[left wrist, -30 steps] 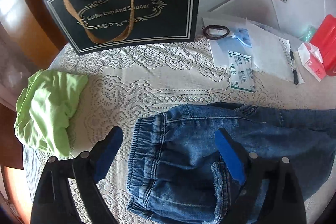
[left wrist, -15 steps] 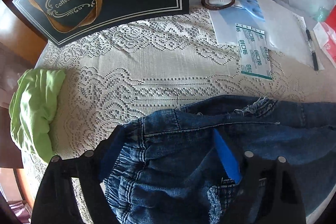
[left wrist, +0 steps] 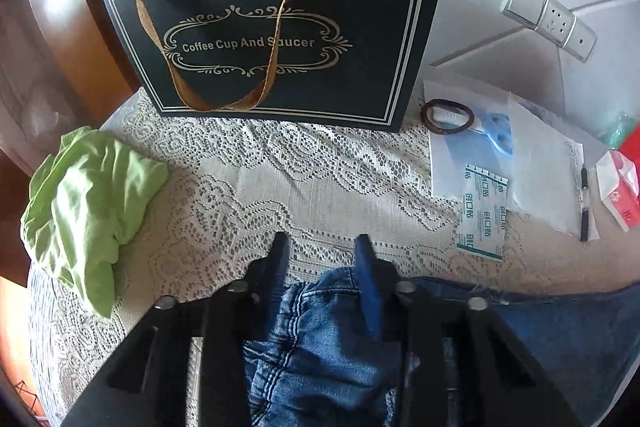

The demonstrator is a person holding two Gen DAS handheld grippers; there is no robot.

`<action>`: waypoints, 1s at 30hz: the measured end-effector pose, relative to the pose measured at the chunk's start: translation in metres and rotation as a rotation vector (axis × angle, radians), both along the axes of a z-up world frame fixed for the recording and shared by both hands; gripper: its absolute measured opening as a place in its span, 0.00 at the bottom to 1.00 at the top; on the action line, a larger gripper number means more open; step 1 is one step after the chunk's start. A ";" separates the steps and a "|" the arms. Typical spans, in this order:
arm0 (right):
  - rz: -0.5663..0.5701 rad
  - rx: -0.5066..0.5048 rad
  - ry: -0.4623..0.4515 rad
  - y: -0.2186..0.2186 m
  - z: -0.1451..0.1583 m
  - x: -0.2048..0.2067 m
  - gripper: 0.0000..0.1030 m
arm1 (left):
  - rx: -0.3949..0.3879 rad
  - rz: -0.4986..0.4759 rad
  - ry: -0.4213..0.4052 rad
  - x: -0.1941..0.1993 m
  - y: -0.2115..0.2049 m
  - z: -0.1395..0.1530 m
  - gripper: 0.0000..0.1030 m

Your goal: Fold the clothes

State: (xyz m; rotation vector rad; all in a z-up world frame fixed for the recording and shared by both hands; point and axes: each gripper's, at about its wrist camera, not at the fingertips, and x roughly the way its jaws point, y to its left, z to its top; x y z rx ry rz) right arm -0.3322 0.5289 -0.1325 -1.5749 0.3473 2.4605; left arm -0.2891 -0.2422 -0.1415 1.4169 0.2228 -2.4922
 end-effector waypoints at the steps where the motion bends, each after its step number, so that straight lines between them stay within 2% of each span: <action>1: -0.013 -0.025 0.011 0.003 0.000 0.009 0.32 | -0.007 -0.021 0.011 0.006 -0.001 0.007 0.89; 2: -0.025 -0.048 0.021 0.005 0.000 0.018 0.33 | -0.017 -0.038 0.010 0.014 -0.002 0.011 1.00; 5: -0.077 -0.102 0.029 0.018 0.000 0.053 0.33 | -0.050 -0.053 -0.052 0.040 -0.002 0.016 1.00; 8: -0.139 -0.147 0.008 0.028 -0.012 0.090 0.37 | -0.130 -0.018 -0.137 0.067 -0.002 0.007 1.00; 10: -0.167 -0.160 -0.011 0.032 -0.021 0.108 0.53 | -0.117 0.019 -0.149 0.084 -0.005 -0.001 1.00; 11: -0.181 -0.169 -0.021 0.033 -0.025 0.118 0.69 | -0.085 0.037 -0.145 0.091 -0.008 -0.006 1.00; 12: -0.196 -0.192 -0.033 0.035 -0.031 0.125 0.74 | -0.054 0.055 -0.140 0.098 -0.011 -0.010 1.00; 15: -0.225 -0.238 -0.045 0.038 -0.039 0.135 0.74 | 0.027 0.104 -0.113 0.113 -0.014 -0.023 1.00; 17: -0.243 -0.256 -0.039 0.036 -0.043 0.136 0.74 | 0.048 0.119 -0.102 0.115 -0.010 -0.031 1.00; 19: -0.252 -0.264 -0.040 0.032 -0.047 0.130 0.74 | 0.050 0.112 -0.100 0.111 -0.004 -0.038 1.00; 23: -0.275 -0.245 -0.049 0.024 -0.060 0.116 0.74 | -0.010 0.091 -0.123 0.102 0.011 -0.052 1.00; 25: -0.285 -0.260 -0.049 0.019 -0.068 0.107 0.74 | -0.016 0.097 -0.118 0.102 0.013 -0.056 1.00; 27: -0.273 -0.221 -0.055 0.009 -0.070 0.098 0.81 | 0.013 0.107 -0.111 0.103 0.010 -0.057 1.00; 28: -0.260 -0.194 -0.055 0.003 -0.069 0.093 0.81 | 0.034 0.111 -0.108 0.103 0.007 -0.058 1.00; 29: -0.244 -0.165 -0.056 -0.004 -0.069 0.089 0.69 | 0.050 0.110 -0.105 0.104 0.005 -0.059 1.00; 30: -0.213 -0.123 -0.065 -0.013 -0.069 0.085 0.38 | 0.059 0.106 -0.103 0.105 0.005 -0.059 1.00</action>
